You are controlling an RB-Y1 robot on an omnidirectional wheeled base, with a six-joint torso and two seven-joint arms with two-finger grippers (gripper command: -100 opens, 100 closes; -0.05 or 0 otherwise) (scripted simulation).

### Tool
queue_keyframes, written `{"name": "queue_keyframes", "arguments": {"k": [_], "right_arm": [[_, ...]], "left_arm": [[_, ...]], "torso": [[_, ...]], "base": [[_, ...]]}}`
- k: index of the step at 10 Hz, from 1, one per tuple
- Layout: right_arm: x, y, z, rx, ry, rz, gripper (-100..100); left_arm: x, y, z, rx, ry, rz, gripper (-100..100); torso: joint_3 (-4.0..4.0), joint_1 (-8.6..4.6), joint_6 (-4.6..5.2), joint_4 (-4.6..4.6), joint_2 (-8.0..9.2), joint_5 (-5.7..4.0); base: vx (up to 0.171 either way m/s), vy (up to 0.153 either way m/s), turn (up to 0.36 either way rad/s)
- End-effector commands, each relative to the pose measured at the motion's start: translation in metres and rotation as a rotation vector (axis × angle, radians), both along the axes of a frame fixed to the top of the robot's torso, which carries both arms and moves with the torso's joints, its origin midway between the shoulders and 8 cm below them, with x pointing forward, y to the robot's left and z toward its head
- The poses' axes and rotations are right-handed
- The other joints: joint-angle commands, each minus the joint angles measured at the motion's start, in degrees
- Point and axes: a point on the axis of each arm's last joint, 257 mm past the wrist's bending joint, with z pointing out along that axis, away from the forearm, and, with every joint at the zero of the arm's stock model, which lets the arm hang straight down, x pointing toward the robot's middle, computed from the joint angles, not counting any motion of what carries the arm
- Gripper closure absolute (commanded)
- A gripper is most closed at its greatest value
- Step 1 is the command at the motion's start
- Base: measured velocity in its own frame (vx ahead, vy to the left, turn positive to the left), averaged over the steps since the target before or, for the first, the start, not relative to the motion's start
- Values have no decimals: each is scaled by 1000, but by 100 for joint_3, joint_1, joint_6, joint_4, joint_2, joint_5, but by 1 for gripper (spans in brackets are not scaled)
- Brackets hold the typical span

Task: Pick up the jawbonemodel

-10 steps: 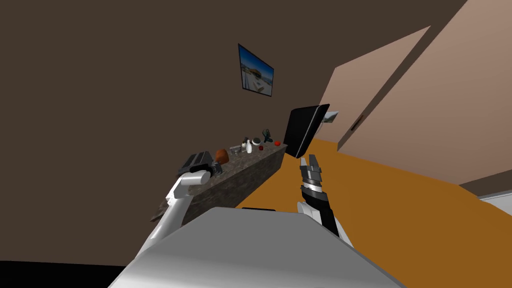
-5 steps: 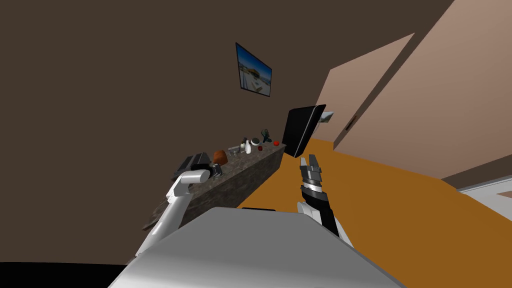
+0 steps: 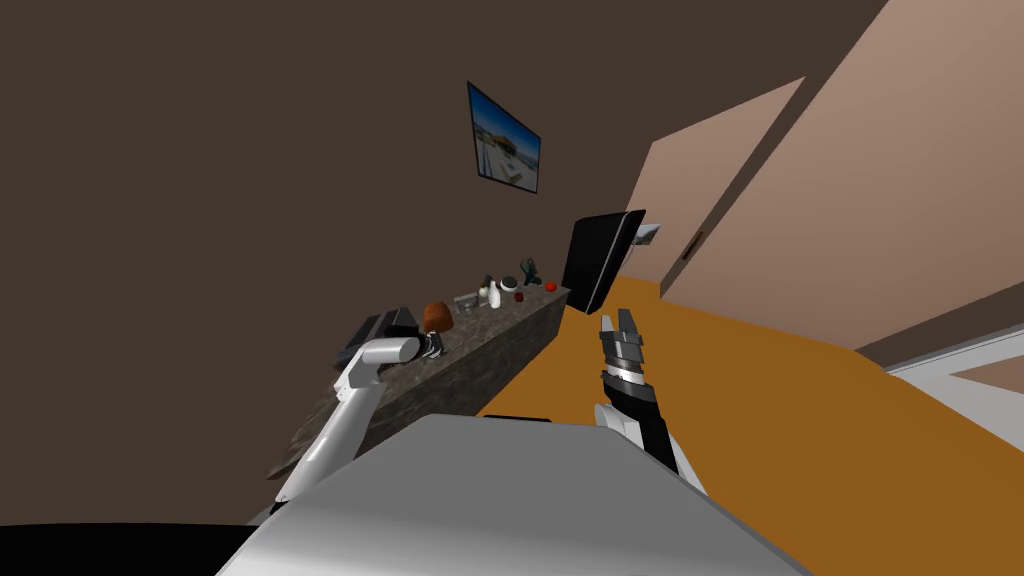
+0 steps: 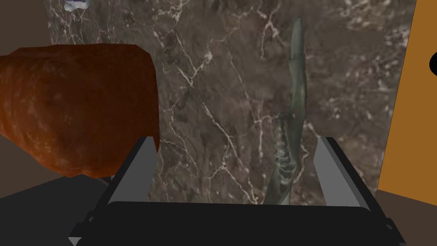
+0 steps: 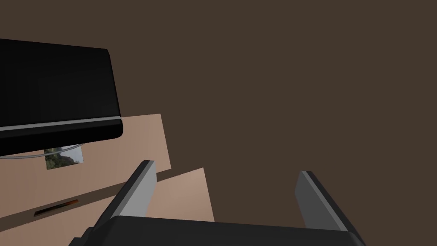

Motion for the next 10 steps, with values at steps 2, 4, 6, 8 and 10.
{"name": "queue_keyframes", "arguments": {"k": [2, 4, 6, 8, 10], "right_arm": [[0, 0, 0, 0, 0, 0, 0], [0, 0, 0, 0, 0, 0, 0], [0, 0, 0, 0, 0, 0, 0], [0, 0, 0, 0, 0, 0, 0], [0, 0, 0, 0, 0, 0, 0]], "left_arm": [[-12, -2, -10, -40, 76, 17, -100], [-22, -4, -17, -64, 133, 27, -100], [-33, -5, -24, -85, 190, 37, -100], [-45, -7, -30, -105, 249, 47, -100], [-56, -9, -36, -122, 305, 57, -100]], "torso": [[0, 1, -2, 0, 1, 0], [-1, 3, -2, 0, -1, 1], [-1, 3, -2, -1, -1, 1], [1, 3, -2, 0, 1, 1], [0, 5, -3, 0, 0, 2]], "base": [[24, 32, -60], [26, 32, -66], [22, 35, -55], [21, 40, -62], [24, 39, -51]]}}
